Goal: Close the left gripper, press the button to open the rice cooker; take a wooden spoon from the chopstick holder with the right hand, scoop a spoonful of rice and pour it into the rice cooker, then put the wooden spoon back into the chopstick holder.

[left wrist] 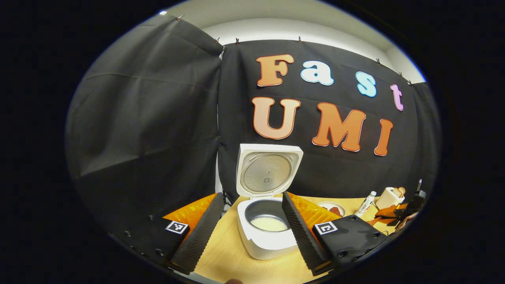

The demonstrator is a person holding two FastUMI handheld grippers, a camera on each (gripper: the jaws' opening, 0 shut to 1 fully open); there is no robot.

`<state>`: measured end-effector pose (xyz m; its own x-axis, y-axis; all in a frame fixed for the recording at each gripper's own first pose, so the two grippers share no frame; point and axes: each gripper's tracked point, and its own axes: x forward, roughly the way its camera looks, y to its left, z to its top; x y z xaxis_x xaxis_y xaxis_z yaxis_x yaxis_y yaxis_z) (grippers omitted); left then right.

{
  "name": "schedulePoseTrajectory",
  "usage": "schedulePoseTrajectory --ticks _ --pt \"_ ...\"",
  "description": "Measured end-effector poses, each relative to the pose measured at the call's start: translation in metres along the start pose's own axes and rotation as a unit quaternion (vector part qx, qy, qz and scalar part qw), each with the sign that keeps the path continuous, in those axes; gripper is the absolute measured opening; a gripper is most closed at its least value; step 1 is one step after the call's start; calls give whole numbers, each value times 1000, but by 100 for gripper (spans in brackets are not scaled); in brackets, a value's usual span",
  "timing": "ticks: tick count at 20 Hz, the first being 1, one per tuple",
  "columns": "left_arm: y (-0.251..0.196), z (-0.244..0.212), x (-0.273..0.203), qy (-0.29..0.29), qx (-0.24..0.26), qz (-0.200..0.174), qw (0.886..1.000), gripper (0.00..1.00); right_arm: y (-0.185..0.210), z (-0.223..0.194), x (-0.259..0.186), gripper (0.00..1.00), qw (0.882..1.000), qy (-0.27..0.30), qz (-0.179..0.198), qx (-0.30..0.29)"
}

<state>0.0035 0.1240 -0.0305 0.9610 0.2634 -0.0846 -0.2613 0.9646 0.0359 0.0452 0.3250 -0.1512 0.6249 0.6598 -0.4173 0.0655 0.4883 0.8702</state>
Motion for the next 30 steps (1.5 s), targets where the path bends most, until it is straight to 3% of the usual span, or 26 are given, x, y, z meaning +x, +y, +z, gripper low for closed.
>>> schedulePoseTrajectory --ticks 8,18,30 --pt "-7 -13 10 15 -9 -22 1000 100 84 14 56 1 999 -4 39 -13" --pt "-5 -19 15 22 0 -34 999 100 170 -25 137 1 994 -2 54 -100" --pt "8 -29 9 35 5 -27 999 100 200 -74 175 1 962 -9 39 -272"
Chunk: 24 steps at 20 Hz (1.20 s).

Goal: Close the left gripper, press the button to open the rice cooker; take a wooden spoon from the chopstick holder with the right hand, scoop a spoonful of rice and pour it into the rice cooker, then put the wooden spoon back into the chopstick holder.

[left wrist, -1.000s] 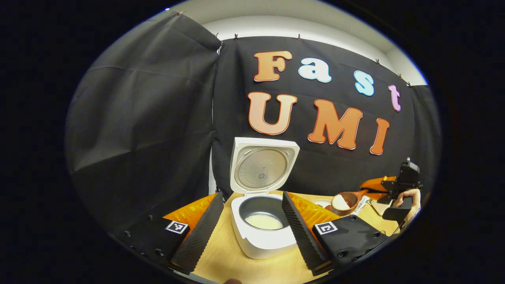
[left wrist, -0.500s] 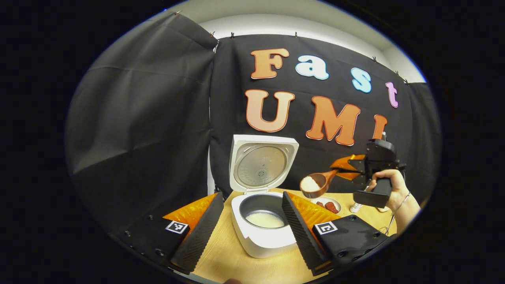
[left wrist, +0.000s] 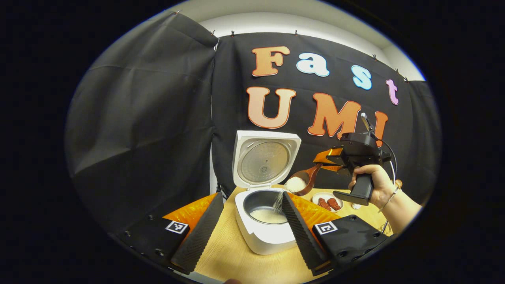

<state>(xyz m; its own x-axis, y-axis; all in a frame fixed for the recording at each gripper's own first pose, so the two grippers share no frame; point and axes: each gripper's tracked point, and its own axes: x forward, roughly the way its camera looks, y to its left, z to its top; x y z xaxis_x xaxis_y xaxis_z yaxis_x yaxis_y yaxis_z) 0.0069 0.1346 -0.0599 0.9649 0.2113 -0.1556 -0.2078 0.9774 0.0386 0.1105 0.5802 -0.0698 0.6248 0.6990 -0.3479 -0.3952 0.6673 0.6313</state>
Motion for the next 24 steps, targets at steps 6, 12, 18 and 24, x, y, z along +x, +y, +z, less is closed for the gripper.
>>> schedulePoseTrajectory --ticks 6,12,18,24 --pt "6 0 -6 -2 -3 11 1000 100 8 0 0 1 998 -9 -2 -54" --pt "2 1 -10 -4 3 5 1000 100 21 6 -5 1 993 -28 2 -111" --pt "5 2 -12 -7 -2 3 1000 100 25 6 -6 1 988 -37 2 -148" --pt "8 0 -15 -8 -5 2 1000 100 38 11 -11 1 977 -56 10 -205"
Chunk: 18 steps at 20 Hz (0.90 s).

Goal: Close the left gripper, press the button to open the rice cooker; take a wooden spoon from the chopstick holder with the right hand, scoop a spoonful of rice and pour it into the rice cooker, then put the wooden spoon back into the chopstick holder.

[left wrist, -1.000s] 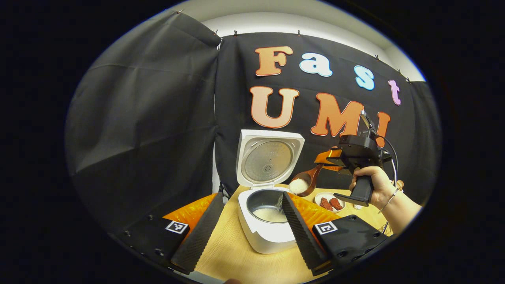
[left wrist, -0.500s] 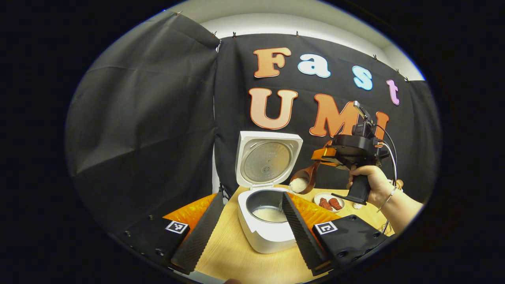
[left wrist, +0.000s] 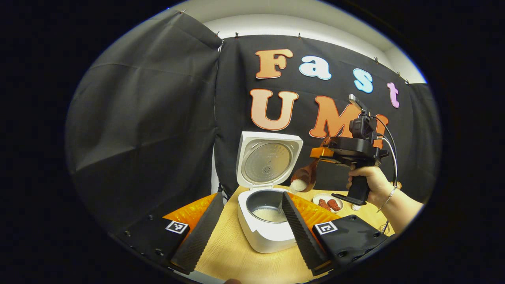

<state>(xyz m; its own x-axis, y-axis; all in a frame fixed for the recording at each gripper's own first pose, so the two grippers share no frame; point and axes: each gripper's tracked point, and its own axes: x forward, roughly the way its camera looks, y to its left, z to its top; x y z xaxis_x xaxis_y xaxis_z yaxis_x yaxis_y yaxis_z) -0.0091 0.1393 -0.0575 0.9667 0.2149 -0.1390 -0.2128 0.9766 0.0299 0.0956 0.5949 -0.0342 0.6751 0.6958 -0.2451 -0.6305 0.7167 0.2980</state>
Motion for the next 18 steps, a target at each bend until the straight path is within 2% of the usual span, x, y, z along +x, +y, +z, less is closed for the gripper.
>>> schedulePoseTrajectory --ticks 7,18 --pt "6 -2 -3 2 1 4 1000 100 15 7 -2 1 997 -19 10 -69" --pt "17 -7 -10 4 0 17 1000 100 46 5 -7 1 985 -32 46 -164"
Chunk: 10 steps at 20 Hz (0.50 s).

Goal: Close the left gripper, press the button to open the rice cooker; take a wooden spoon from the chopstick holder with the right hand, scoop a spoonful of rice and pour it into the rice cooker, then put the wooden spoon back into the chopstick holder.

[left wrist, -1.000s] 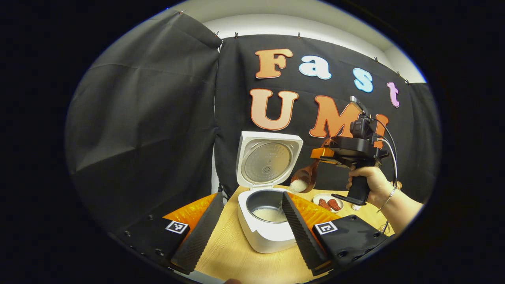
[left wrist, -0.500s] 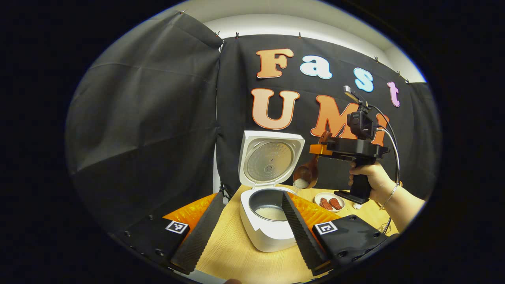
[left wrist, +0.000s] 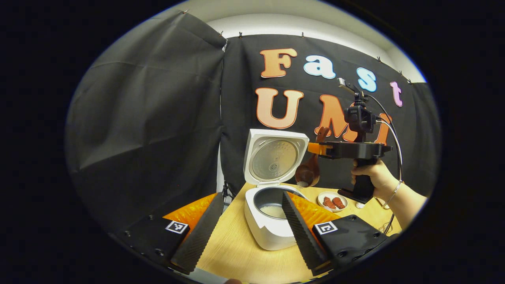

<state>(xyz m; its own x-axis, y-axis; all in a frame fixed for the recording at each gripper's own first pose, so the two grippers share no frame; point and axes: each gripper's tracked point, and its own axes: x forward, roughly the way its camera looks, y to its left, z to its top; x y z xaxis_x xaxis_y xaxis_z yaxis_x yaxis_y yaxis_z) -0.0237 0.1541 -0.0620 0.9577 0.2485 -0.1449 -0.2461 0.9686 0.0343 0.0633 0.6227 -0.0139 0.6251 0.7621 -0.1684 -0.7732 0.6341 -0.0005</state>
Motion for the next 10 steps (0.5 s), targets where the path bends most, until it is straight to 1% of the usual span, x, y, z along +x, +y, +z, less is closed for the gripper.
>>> schedulePoseTrajectory --ticks 4,10 --pt "0 -2 0 1 3 3 1000 100 1 -1 -3 1 1000 -1 6 -23" --pt "-7 -4 -1 3 7 2 1000 100 5 1 -8 1 996 -17 12 -90"
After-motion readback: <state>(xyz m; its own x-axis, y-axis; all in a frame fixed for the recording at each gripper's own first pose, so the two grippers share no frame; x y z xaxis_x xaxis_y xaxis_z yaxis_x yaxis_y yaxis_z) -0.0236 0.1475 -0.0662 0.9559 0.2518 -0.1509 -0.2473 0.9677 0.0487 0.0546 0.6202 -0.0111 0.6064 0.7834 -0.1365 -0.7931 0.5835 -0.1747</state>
